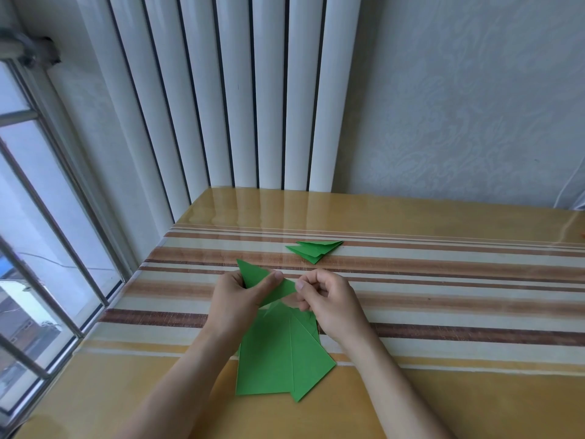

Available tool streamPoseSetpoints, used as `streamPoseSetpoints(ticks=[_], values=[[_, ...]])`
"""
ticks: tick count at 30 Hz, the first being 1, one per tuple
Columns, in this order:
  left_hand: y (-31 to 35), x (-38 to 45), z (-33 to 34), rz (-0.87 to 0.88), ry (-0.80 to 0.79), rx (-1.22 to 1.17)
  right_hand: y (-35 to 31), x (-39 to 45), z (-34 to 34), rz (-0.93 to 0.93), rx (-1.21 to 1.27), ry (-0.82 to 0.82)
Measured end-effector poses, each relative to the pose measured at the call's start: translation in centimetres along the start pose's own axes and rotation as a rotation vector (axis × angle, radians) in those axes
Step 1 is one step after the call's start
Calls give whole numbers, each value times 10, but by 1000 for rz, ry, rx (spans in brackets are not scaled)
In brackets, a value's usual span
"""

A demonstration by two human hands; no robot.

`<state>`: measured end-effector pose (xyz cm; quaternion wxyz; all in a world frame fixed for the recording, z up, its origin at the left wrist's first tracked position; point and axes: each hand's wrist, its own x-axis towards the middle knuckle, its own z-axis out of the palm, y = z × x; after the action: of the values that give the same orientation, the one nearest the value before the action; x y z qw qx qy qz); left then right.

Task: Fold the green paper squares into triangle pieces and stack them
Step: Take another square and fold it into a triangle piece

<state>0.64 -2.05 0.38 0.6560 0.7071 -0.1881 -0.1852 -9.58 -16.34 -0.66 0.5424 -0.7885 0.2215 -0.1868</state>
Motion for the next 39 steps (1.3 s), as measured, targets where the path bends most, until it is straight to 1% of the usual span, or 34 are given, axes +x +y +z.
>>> streamPoseSetpoints(ticks=[2, 5, 9, 15, 17, 20, 23, 26, 32, 35, 39], values=[[0, -1, 0, -4, -7, -4, -1, -1, 1, 14, 19, 36], [1, -1, -1, -30, -60, -2, 0, 0, 0, 51, 78, 108], [0, 1, -2, -67, -112, -12, 2, 3, -2, 57, 99, 114], [0, 2, -3, -84, -42, -84, 7, 6, -7, 35, 96, 117], [2, 2, -4, -75, -16, -84, 9, 6, -10, 11, 6, 105], [3, 2, -6, -35, -16, 43, 9, 6, -10, -57, -156, 74], [-1, 2, -6, 10, -104, 227, 8, 4, -7, -115, -218, 51], [-5, 3, -5, 75, -136, 356, 9, 5, -4, -153, -251, 50], [-6, 1, -1, 202, -130, 458, 6, 2, -3, -204, -193, 13], [-4, -2, 1, 272, -120, 498, 6, 2, -3, -222, -212, 10], [-5, -2, 2, 304, -111, 519, 7, 3, -2, -220, -296, -23]])
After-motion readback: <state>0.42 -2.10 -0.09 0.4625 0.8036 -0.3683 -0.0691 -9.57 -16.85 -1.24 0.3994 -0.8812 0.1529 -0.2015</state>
